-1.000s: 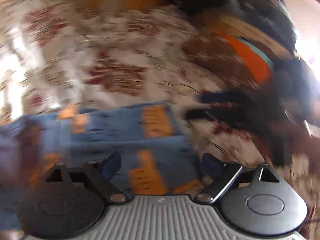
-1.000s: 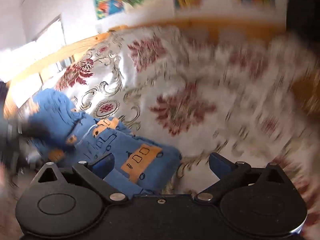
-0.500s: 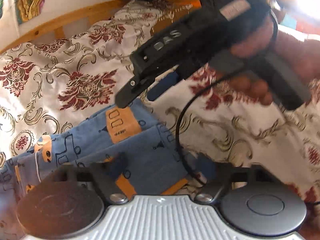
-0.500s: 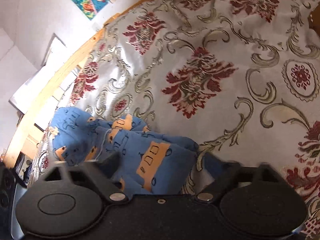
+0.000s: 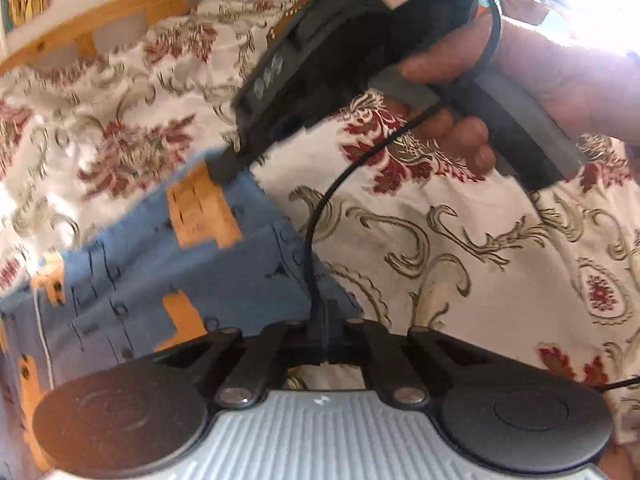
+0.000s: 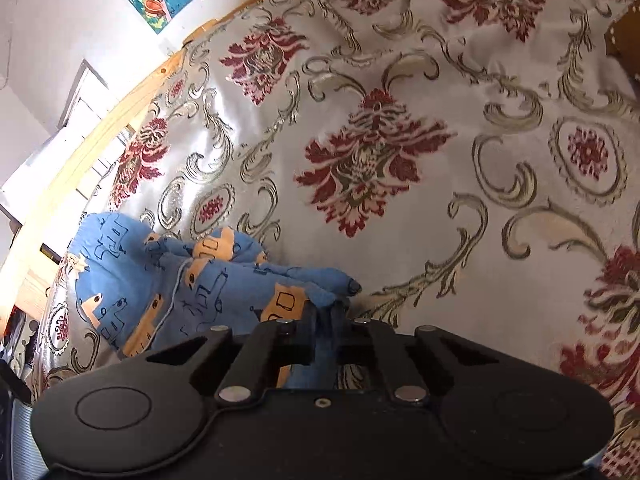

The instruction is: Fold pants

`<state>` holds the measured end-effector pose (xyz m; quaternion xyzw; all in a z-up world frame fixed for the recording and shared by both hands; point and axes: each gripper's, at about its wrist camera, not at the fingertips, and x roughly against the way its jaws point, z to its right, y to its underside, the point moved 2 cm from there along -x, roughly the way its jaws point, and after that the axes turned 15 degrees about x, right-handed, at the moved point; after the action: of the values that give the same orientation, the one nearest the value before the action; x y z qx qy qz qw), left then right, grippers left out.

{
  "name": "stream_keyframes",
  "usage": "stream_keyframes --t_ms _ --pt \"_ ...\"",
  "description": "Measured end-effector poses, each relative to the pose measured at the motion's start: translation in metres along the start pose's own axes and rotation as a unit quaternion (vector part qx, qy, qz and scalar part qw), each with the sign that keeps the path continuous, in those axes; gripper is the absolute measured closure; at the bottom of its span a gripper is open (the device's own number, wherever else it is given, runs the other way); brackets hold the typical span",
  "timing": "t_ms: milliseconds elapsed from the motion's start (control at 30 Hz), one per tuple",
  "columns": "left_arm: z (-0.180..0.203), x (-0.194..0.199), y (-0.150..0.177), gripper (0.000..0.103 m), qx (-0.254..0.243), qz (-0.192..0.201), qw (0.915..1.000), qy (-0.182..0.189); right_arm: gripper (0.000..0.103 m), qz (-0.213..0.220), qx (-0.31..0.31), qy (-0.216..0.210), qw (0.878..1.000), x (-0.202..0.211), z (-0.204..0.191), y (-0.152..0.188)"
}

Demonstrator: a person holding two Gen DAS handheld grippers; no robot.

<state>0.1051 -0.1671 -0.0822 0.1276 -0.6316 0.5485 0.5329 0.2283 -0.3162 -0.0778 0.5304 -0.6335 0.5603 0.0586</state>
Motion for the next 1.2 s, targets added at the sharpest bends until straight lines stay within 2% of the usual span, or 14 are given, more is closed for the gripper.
stream_keyframes --t_ms 200,300,333,400,533,633,733,800,867,900,933,967,1100,1200 --pt "-0.009 -0.002 0.014 0.103 0.008 -0.020 0.9998 -0.002 0.096 0.004 0.009 0.008 1.000 0.001 0.002 -0.011" --pt "-0.011 0.014 0.012 0.103 0.029 0.019 0.9993 0.012 0.093 -0.001 0.015 0.006 1.000 -0.001 -0.001 -0.013" --pt "-0.010 0.019 0.010 0.103 0.026 0.034 0.9990 0.013 0.088 -0.005 0.017 0.006 1.000 -0.002 -0.001 -0.012" --pt "-0.002 0.022 0.006 0.100 -0.015 0.063 0.9978 -0.015 0.083 -0.008 0.011 0.004 1.000 -0.004 0.000 -0.009" --pt "0.010 0.007 0.004 0.058 -0.111 0.061 0.9898 -0.064 0.081 -0.008 -0.001 0.001 1.000 -0.004 0.003 -0.006" --pt "0.013 -0.002 0.006 0.054 -0.163 0.066 0.9795 -0.097 0.076 -0.008 0.006 0.002 1.000 -0.002 0.002 -0.006" --pt "0.010 -0.008 0.000 0.043 -0.158 0.069 0.9795 -0.104 0.076 -0.008 0.003 0.002 1.000 -0.003 0.003 -0.006" --pt "0.008 -0.019 -0.003 0.045 -0.159 0.031 0.9825 -0.091 0.076 -0.013 -0.001 0.002 1.000 -0.007 0.005 -0.006" --pt "0.005 -0.026 -0.003 0.066 -0.161 0.011 0.9844 -0.070 0.076 -0.019 -0.004 0.001 1.000 -0.011 0.007 -0.005" --pt "0.003 -0.028 -0.004 0.072 -0.157 0.002 0.9859 -0.058 0.078 -0.021 -0.008 0.001 1.000 -0.013 0.008 -0.004" --pt "0.003 -0.028 -0.005 0.088 -0.154 0.000 0.9865 -0.056 0.092 -0.019 -0.010 0.002 1.000 -0.013 0.009 -0.003" --pt "0.002 -0.028 -0.006 0.097 -0.155 -0.002 0.9863 -0.058 0.095 -0.014 -0.015 0.002 1.000 -0.012 0.010 -0.002" --pt "0.001 -0.022 -0.003 0.101 -0.157 -0.005 0.9863 -0.051 0.098 0.010 -0.015 -0.001 1.000 -0.001 0.008 -0.006" --pt "0.001 -0.020 0.004 0.102 -0.163 -0.007 0.9854 -0.048 0.098 0.008 0.002 0.011 1.000 -0.001 0.005 -0.011"
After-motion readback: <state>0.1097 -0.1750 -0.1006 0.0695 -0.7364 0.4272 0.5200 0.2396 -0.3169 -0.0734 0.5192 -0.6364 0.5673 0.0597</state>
